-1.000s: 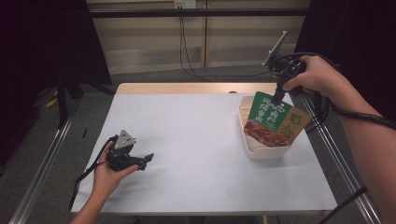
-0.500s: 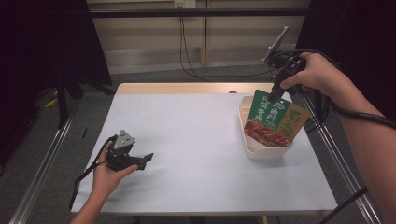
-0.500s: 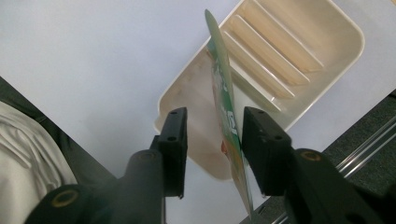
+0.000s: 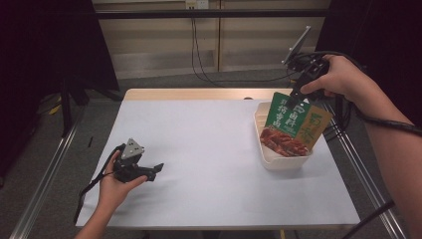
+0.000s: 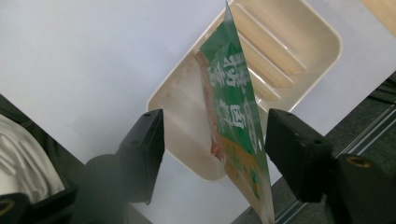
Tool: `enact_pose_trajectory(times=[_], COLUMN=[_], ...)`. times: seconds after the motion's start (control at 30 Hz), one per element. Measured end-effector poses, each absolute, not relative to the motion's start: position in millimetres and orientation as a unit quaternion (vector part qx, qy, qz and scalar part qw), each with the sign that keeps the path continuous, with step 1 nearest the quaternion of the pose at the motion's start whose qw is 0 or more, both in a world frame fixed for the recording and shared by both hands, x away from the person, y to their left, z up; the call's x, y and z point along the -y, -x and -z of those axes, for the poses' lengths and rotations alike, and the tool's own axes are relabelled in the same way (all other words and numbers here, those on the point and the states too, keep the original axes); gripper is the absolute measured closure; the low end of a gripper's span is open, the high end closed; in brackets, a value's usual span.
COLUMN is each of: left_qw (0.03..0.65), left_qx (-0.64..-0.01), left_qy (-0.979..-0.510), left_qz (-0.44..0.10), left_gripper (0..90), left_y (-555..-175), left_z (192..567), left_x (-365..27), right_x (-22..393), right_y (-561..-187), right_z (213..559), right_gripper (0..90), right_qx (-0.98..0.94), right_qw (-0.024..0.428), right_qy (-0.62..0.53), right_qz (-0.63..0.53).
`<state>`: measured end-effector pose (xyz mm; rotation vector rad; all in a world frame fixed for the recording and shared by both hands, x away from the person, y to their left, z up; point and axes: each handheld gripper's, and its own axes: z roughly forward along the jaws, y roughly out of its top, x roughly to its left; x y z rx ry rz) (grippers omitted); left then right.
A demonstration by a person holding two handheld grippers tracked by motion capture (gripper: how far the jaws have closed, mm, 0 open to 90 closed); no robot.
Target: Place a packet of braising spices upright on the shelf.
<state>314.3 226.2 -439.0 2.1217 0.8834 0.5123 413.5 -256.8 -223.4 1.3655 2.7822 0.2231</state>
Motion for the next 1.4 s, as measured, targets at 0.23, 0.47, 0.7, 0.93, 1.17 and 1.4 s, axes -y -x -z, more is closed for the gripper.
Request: enact_pose_trajectory(times=[0.23,0.47,0.7,0.93,1.17,1.4], left_qw=[0.383,0.384,0.388,0.390,0.386,0.394], left_qx=[-0.347,-0.346,-0.346,-0.347,-0.348,-0.354], left_qy=[-0.832,-0.833,-0.832,-0.832,-0.833,-0.829], left_qz=[-0.201,-0.197,-0.192,-0.186,-0.187,-0.182], left_gripper=[9.2,9.1,8.9,8.3,7.9,7.9], left_y=[-314.5,-314.1,-314.0,-314.0,-314.3,-314.3], left_z=[438.5,438.8,438.3,438.8,437.8,438.2], left_x=[-226.4,-225.9,-226.8,-226.9,-228.5,-228.8], right_x=[256.1,254.2,247.2,241.5,232.8,219.8], right_y=[-412.7,-410.5,-407.9,-407.0,-404.4,-400.4], right_z=[220.9,219.2,216.9,219.0,225.1,231.6], right_gripper=[20.7,16.6,15.5,15.0,14.9,14.8], right_qx=[-0.896,-0.895,-0.899,-0.901,-0.905,-0.909], right_qw=[0.036,0.035,0.032,0.027,0.025,0.017], right_qy=[-0.435,-0.439,-0.430,-0.424,-0.415,-0.406], right_qz=[-0.075,-0.073,-0.077,-0.086,-0.087,-0.091])
